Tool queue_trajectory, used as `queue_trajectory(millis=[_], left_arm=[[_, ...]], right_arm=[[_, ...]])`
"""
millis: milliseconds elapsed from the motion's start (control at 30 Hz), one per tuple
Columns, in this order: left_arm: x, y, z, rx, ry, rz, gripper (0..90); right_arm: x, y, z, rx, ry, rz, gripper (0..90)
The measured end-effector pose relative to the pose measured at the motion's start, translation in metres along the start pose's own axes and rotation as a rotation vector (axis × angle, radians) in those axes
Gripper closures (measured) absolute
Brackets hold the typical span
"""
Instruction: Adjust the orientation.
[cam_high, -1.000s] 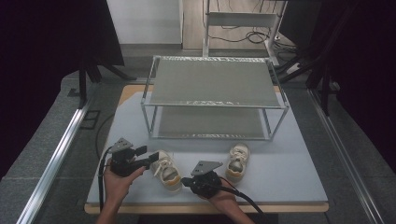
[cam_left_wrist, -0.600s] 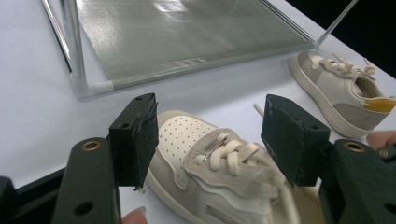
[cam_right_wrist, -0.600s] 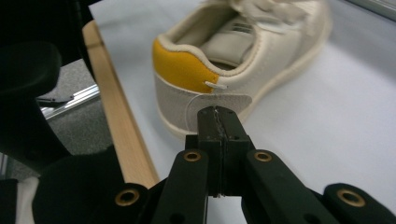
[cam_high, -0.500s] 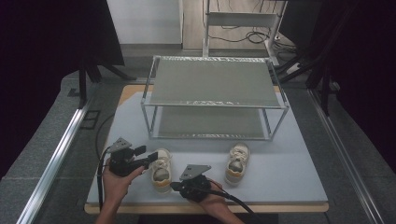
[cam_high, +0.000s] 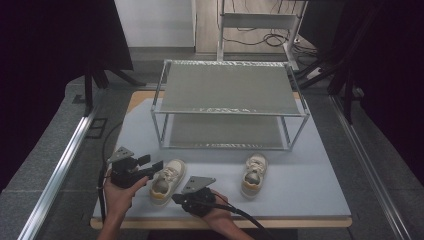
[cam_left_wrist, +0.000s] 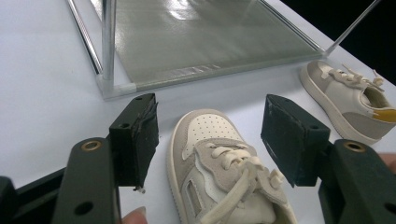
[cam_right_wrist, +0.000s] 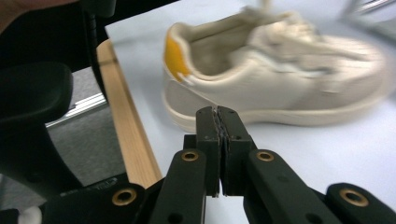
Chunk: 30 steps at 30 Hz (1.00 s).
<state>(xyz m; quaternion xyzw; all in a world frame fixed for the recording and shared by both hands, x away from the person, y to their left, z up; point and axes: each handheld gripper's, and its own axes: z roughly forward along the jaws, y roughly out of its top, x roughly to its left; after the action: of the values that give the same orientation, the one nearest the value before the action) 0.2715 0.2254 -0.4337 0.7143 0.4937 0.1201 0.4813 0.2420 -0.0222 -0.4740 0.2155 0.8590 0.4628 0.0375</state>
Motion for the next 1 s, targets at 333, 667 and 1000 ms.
queue_trajectory(millis=[333,667,1000], left_arm=[[-0.005,-0.001,0.001,0.006,-0.002,0.011,36.3],[-0.005,-0.001,0.003,0.014,-0.001,0.013,36.4],[-0.004,-0.001,0.001,0.008,-0.014,0.009,36.4]], right_arm=[[-0.027,-0.022,-0.070,-0.053,-0.154,0.063,88.2],[-0.048,-0.040,-0.115,-0.057,-0.332,0.123,88.2],[-0.052,-0.061,-0.122,0.041,-0.483,0.136,89.5]])
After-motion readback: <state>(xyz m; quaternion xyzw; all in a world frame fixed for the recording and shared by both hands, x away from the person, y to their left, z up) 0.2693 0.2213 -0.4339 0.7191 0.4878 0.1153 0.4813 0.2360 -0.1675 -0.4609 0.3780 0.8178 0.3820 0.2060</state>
